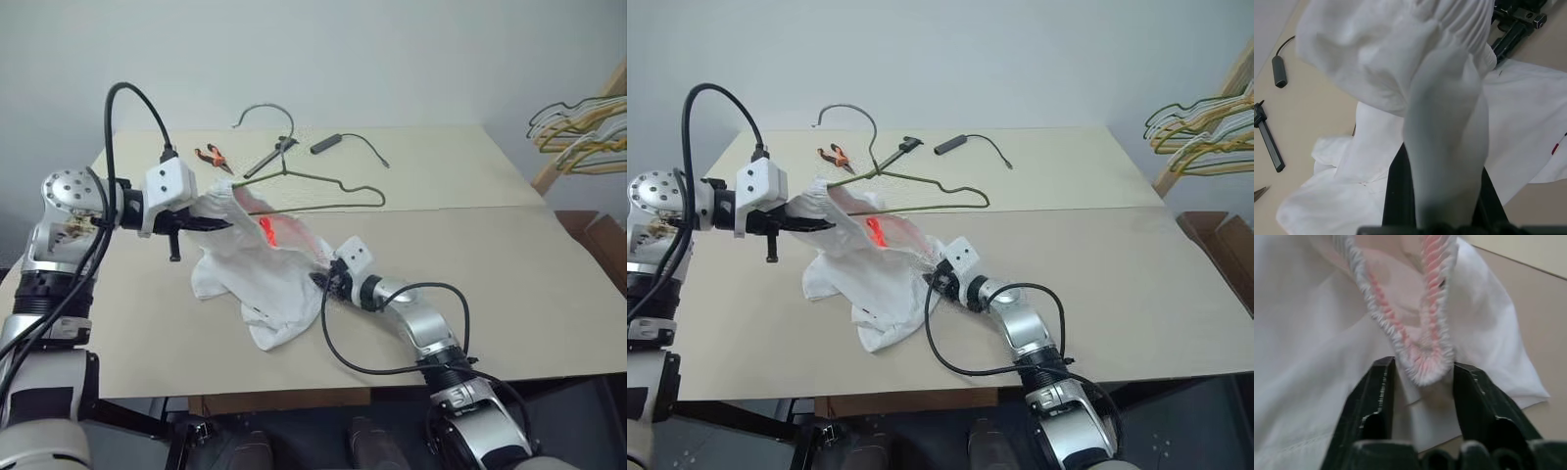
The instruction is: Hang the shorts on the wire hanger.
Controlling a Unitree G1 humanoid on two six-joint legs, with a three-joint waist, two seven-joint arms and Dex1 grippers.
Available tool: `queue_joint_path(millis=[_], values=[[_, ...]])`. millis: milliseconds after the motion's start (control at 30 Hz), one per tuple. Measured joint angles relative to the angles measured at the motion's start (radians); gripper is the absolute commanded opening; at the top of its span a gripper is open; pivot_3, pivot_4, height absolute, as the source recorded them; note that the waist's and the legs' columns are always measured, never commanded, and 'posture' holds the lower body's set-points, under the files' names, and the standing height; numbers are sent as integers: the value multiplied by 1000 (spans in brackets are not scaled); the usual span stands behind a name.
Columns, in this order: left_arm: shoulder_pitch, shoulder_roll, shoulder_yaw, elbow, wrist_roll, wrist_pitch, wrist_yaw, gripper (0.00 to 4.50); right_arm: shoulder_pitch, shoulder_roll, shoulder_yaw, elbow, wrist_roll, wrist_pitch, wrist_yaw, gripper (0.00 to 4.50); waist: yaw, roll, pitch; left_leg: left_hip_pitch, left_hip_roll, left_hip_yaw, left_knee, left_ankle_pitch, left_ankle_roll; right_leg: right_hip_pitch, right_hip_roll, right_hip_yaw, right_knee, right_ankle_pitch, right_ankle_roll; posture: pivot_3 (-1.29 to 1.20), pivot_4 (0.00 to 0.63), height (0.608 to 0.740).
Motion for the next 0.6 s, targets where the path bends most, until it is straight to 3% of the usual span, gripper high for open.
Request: queue_joint_path(millis=[100, 133, 433, 600], values=[[3, 0, 0, 0, 0, 2, 1, 0, -9, 3, -16, 10, 1, -7, -11, 123, 0, 0, 0, 0, 0, 0, 0, 0, 0, 0, 0, 0, 0, 0, 0, 29, 46, 740], [3, 0, 0, 0, 0, 3, 1, 0, -10, 3, -17, 10, 1, -10, -11, 26, 0, 0, 0, 0, 0, 0, 0, 0, 0, 0, 0, 0, 0, 0, 0, 29, 46, 740], [3, 1, 0, -1, 0, 12, 7, 0, 9, -10, -24, -33, 12, -27, 14, 26, 0, 0, 0, 0, 0, 0, 0, 0, 0, 0, 0, 0, 0, 0, 0, 22, 50, 740], [47, 47, 23, -14, -27, 15, -9, 0, 15, -118, -83, -73, 84, -14, 97, 26, -1, 0, 0, 0, 0, 0, 0, 0, 0, 0, 0, 0, 0, 0, 0, 16, 61, 740]])
